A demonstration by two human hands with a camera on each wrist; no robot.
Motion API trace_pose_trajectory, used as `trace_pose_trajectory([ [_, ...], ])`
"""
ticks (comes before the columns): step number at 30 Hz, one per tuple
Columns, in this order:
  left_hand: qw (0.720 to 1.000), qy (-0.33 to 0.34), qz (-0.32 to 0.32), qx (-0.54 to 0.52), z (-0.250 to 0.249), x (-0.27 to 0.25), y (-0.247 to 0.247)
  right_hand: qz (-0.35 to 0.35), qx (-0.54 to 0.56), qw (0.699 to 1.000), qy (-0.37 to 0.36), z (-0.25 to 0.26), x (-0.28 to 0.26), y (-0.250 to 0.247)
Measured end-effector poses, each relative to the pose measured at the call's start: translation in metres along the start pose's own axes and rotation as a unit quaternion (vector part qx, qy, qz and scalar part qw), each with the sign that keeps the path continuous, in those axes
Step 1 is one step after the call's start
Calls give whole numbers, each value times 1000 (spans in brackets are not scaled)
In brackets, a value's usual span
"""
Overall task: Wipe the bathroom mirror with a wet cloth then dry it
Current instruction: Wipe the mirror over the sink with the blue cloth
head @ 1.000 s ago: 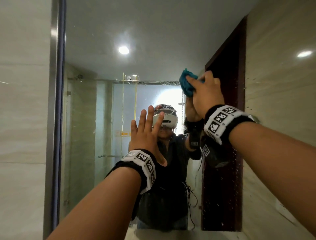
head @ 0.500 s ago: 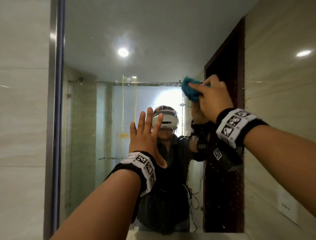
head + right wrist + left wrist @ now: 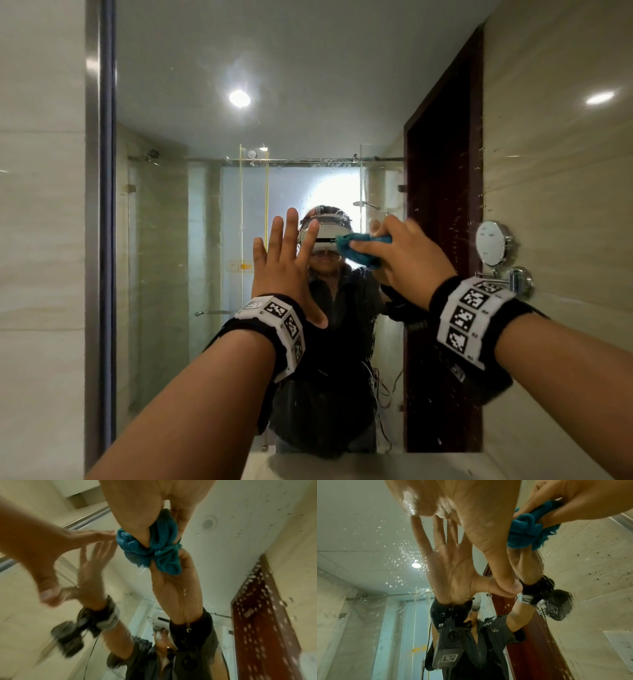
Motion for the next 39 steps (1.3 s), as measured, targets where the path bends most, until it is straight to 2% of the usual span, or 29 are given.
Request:
trace_pose_trajectory([
  [4, 1000, 0, 2, 3, 0, 1, 1, -117, 105, 983, 94, -37, 20, -45],
  [5, 1000, 0, 3, 3, 0, 1, 1, -132, 130, 975, 119, -46, 23, -50],
  [7, 1000, 2, 2, 5, 0, 1, 1, -129, 102, 975, 149, -54, 25, -50],
  [10, 1000, 3, 0, 0, 1, 2, 2, -125, 79, 977, 150, -51, 14, -41],
  [18, 1000, -5, 0, -9, -1, 0, 1, -65, 25, 995, 69, -27, -31, 12],
  [23, 1000, -13, 1, -16, -3, -2, 1, -57, -19, 998, 17, -9, -59, 40],
  [30, 999, -18, 6, -32, -4, -4, 4, -53, -45, 998, -3, -5, -60, 38],
  [32, 999, -20, 7, -34, -4, -5, 5, -62, -31, 998, 14, -10, -54, 29],
  [36, 999, -20, 5, -36, -5, -6, 6, -94, 46, 989, 107, -33, -20, 1],
  [39, 999, -21, 0, -43, -5, -8, 6, -117, 48, 984, 124, -35, -9, -8],
])
Point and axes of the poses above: each hand's wrist, its own x-axis towards the middle knuckle, its own y-axis out of the palm, z = x × y, the point moved 9 cm from there along x, towards the middle knuckle, and after that the axes turned 1 degree about z, right-handed, at the moved point
